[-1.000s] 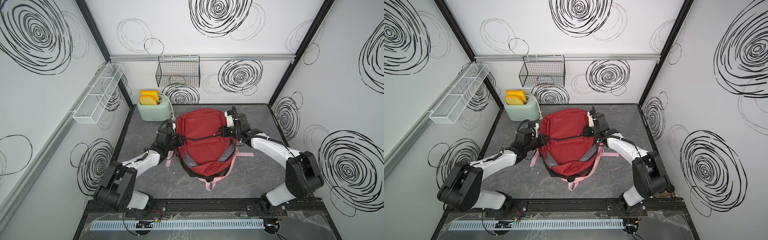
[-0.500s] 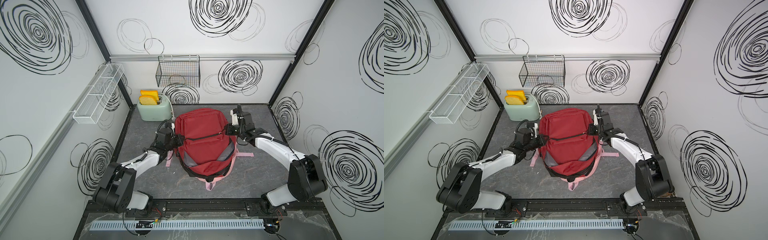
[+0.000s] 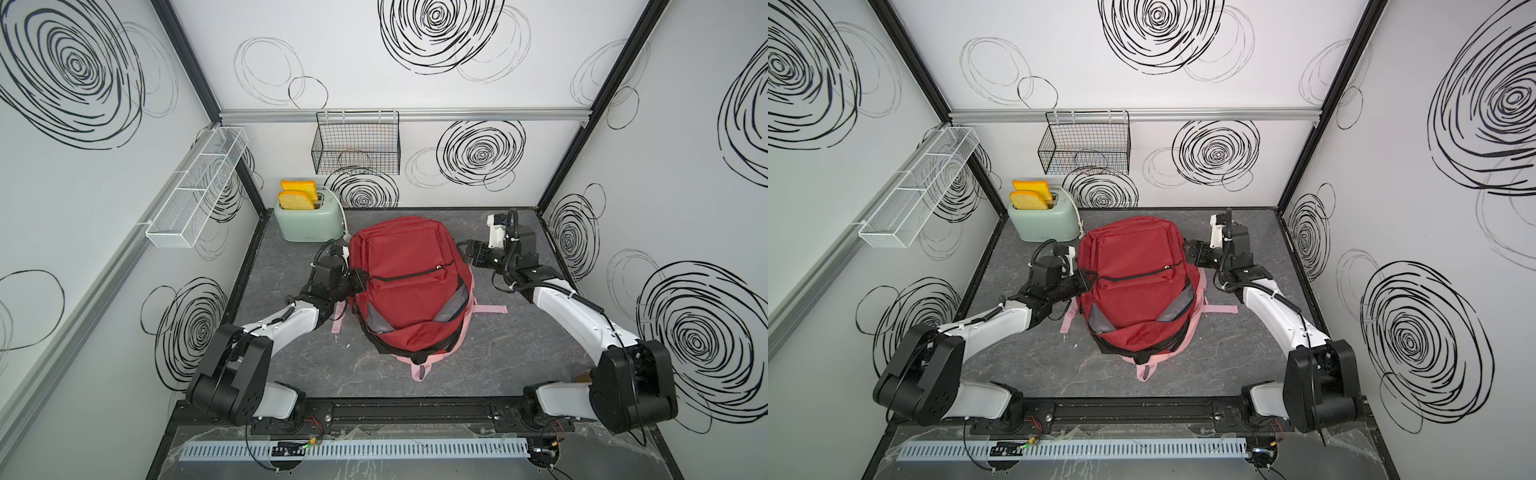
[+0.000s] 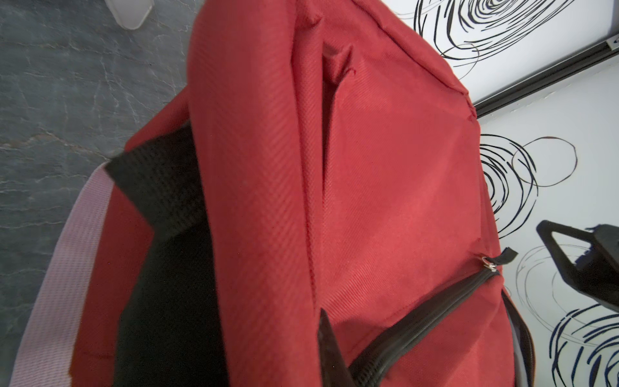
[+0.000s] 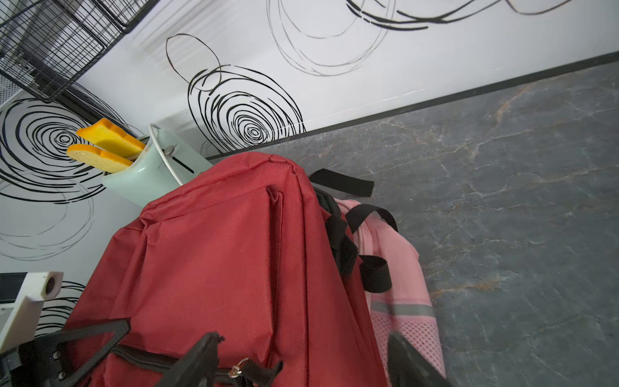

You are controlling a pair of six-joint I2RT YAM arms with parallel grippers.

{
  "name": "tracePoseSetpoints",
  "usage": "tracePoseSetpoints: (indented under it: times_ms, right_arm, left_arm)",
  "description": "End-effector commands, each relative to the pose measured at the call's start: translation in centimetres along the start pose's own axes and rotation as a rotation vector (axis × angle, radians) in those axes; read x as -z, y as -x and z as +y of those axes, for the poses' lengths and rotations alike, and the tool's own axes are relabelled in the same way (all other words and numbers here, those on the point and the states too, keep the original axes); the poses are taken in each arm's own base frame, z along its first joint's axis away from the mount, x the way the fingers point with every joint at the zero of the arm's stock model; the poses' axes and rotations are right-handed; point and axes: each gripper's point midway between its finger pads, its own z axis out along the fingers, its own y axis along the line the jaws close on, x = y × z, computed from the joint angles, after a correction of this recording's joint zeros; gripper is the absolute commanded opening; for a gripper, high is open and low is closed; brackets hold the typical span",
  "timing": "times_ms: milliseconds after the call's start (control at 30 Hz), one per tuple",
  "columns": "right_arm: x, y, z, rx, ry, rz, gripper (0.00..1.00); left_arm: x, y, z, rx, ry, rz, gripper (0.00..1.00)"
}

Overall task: Zip up the backpack
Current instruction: Zip the zipper on the backpack, then pick up the backpack from the backpack.

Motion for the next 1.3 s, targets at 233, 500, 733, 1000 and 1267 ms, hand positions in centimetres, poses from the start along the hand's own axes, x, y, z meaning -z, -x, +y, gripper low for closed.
tracePoseSetpoints:
  times_ms: [233,500,733,1000,1267]
  right_arm:
    - [-2.8,-4.2,-1.2,-0.082,0.086,0.125,0.81]
    - [-3.8,-6.0,1.5,-0.083,0.205,0.195,0.74]
    - [-4.0,-7.5,7.1,0.028,0.240,0.241,0.35]
    - [-3.5,-6.8,9.4,0.145,0.135,0.215,0.00]
    - [-1.2,-2.2,11.2,0.212,0.061,0.126,0.00]
  left_arm:
    - [-0.3,-0.4,2.7,0.040,0.093,0.007,0.00]
    - [-0.4,-0.5,2.5,0.041,0.083,0.011,0.00]
    - [0.0,-0.2,1.8,0.027,0.066,0.004,0.00]
    - [0.0,-0.3,1.8,0.028,0.065,0.008,0.00]
    - [0.4,0.1,1.5,0.026,0.056,-0.005,0.16]
